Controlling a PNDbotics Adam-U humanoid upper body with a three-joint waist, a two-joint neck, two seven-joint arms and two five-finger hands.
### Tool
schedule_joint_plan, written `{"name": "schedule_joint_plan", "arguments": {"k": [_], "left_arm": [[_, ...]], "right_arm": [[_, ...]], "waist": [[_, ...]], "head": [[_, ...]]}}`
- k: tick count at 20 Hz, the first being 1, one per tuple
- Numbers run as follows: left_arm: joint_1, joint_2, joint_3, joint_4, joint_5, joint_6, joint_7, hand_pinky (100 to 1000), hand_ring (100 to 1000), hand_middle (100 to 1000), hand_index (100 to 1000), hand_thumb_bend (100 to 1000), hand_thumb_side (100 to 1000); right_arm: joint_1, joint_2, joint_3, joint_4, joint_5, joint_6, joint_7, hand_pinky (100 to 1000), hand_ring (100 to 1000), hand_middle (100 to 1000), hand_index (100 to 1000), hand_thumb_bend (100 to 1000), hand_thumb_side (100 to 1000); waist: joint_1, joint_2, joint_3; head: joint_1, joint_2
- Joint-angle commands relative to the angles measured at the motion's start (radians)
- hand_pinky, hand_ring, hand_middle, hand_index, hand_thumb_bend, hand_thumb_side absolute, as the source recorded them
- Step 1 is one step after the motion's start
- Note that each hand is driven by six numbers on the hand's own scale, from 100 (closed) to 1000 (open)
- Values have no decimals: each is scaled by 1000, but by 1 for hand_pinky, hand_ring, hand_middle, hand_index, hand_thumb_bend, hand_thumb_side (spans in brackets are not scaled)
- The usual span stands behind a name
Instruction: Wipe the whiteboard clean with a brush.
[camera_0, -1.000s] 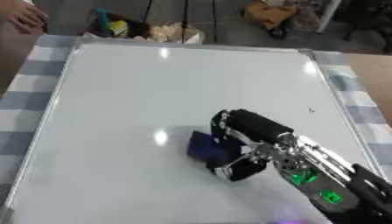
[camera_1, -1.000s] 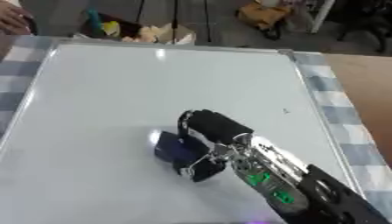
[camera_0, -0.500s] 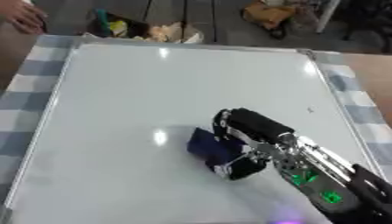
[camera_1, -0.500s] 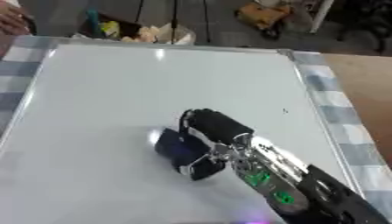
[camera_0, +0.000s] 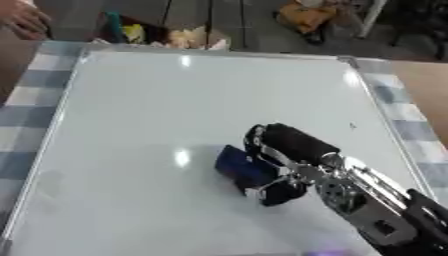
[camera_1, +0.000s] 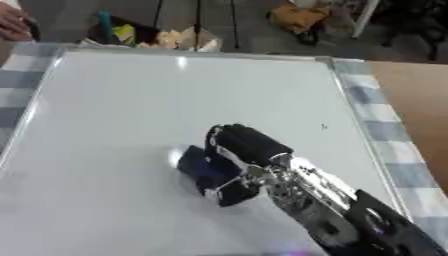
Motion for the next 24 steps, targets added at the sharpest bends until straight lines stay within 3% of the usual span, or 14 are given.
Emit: {"name": "schedule_joint_plan", "arguments": {"k": [1, 14, 24], "left_arm": [[-8, 7, -4, -18, 2, 0, 1, 371, 706, 572, 501, 141, 959], [-4, 12, -2, -18, 0, -1, 3, 369, 706, 573, 501, 140, 957], [-5, 15, -2, -18, -2, -2, 3, 368, 707, 573, 500, 139, 957]], "right_arm": [[1, -37, -20, -38, -11, 3, -5, 392, 541, 359, 100, 126, 100], [69, -85, -59, -58, -14, -22, -81, 362, 512, 335, 100, 107, 100], [132, -133, -134, -58, -57, -25, -166, 351, 504, 328, 100, 105, 117]], "waist": [[7, -27, -4], [11, -33, -20], [11, -30, -24]], "head": [[1, -10], [9, -13], [-1, -16]]}}
